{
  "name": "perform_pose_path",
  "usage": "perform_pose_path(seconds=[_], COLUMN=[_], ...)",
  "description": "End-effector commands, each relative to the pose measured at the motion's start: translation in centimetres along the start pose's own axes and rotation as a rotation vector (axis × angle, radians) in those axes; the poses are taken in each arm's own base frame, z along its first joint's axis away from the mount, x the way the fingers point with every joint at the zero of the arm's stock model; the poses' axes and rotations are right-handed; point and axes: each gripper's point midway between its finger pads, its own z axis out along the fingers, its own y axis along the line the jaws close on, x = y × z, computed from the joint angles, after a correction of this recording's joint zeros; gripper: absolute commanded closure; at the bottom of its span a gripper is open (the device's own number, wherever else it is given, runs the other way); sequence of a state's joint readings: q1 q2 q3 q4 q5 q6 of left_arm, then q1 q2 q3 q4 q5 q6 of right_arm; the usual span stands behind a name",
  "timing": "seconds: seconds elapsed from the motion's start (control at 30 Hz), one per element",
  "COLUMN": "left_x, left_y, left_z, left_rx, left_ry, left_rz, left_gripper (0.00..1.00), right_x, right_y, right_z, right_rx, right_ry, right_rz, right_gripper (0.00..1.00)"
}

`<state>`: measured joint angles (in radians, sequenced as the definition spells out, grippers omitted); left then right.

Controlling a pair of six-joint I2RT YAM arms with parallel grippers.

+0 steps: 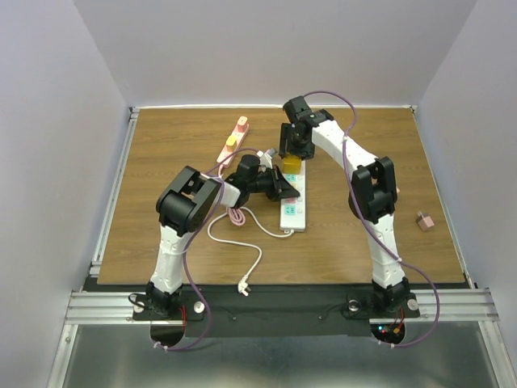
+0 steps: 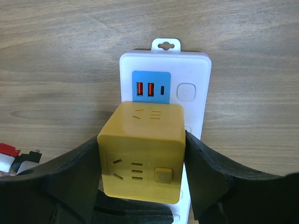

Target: Pull the plug off the socket

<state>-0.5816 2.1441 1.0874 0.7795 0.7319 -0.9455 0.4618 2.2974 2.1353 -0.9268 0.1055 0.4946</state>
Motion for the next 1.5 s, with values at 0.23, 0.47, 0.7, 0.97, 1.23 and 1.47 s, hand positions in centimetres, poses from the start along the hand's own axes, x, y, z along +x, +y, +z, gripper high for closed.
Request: perform_pose_path(seconds=[0.23,0.47,0.7,0.97,1.23,1.47], left_x=[0.7,1.2,2.2,2.8,2.4,0.9], left_y=[1.6,2.1,3.6,5.3,5.0,3.3], left_z=[0.3,0.1,-0.1,0.5,0.8,1.1], left_rx=[-0.016,-0.03,-0.064,-0.086,-0.077,-0.058], left_ry=[-0.009,-0.006,0.0,0.019,0.02,0.001], left_rz=[-0.027,-0.039,-0.067,-0.099,-0.097,-0.045], left_gripper=[1.0,1.0,1.0,1.0,1.0,1.0], right_x=[2.9,1.9,-2.7,-4.6,-0.9,3.1], right_y=[-0.9,-0.6,0.9,1.5,0.8,0.8], right_z=[0.3,-0.2,-6.0,-11.0,-6.9,-3.2], right_rx=[0.05,0.047,-0.007,-0.068,-0.037,-0.052], right_ry=[0.092,0.061,-0.076,-0.154,-0.019,0.124], right_rz=[-0.006,0.006,0.004,0.012,-0.007,-0.01], right_gripper=[0.15,0.48,0.99,0.99,1.0,0.99])
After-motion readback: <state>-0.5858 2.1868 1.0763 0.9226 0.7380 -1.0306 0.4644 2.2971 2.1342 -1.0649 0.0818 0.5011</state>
